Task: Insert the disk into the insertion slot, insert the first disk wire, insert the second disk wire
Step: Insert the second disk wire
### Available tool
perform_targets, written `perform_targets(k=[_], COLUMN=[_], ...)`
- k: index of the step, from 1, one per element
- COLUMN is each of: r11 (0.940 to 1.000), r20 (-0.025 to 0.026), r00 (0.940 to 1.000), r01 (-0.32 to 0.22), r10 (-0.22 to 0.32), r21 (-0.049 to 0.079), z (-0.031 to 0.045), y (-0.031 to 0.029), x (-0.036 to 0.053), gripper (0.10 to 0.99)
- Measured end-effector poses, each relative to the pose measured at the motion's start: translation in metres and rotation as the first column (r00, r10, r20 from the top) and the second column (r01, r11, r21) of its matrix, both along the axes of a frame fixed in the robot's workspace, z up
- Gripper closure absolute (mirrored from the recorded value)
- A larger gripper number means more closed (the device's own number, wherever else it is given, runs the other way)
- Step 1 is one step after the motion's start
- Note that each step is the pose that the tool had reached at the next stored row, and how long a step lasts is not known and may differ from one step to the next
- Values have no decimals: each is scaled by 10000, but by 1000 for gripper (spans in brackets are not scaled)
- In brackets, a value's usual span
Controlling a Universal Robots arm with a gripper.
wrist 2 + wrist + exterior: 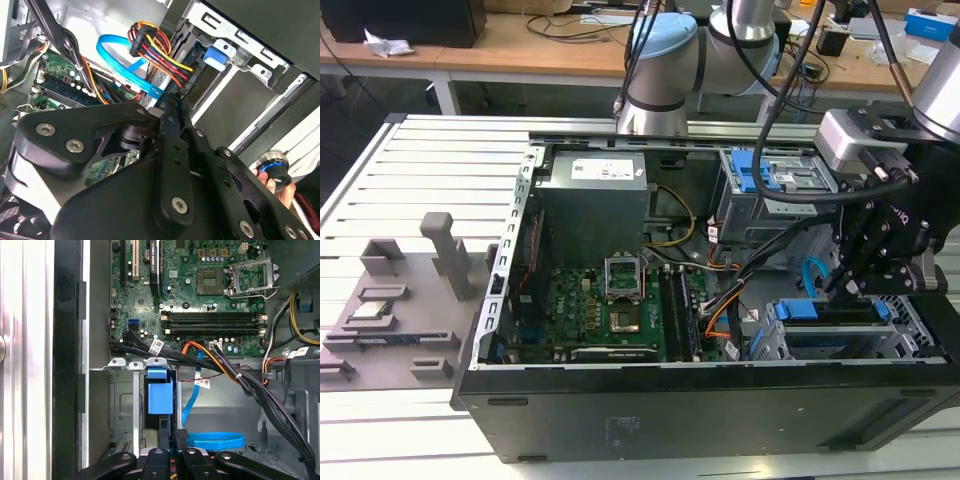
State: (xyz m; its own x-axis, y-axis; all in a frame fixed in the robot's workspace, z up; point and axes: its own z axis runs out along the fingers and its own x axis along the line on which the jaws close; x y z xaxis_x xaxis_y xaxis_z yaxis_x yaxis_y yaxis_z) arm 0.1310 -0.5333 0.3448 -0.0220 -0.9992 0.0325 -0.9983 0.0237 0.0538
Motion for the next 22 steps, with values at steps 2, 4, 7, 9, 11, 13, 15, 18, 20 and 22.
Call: perform_targets(k=[2,4,7,9,11,13,15,18,20,22], r11=[10000,10000,10000,10000,10000,9996,9995,9995,9995,9995], r20=[-1,-3,-1,-1,-2,-1,-2,-2,-2,-2], r00=[10000,10000,10000,10000,10000,10000,10000,10000,10000,10000], r01=[3,2,1,1,1,1,1,1,1,1], r10=[-3,-2,-1,-1,-1,-1,-1,-1,-1,-1], r21=[0,-1,5,13,64,298,303,303,303,301], z=[0,-12,-29,-29,20,22,21,15,-1,-15], y=[0,-3,-7,-7,-7,-17,-37,-53,-58,-59], x=[1,2,2,2,2,2,2,2,2,2], gripper=[925,925,925,925,925,925,925,925,925,925])
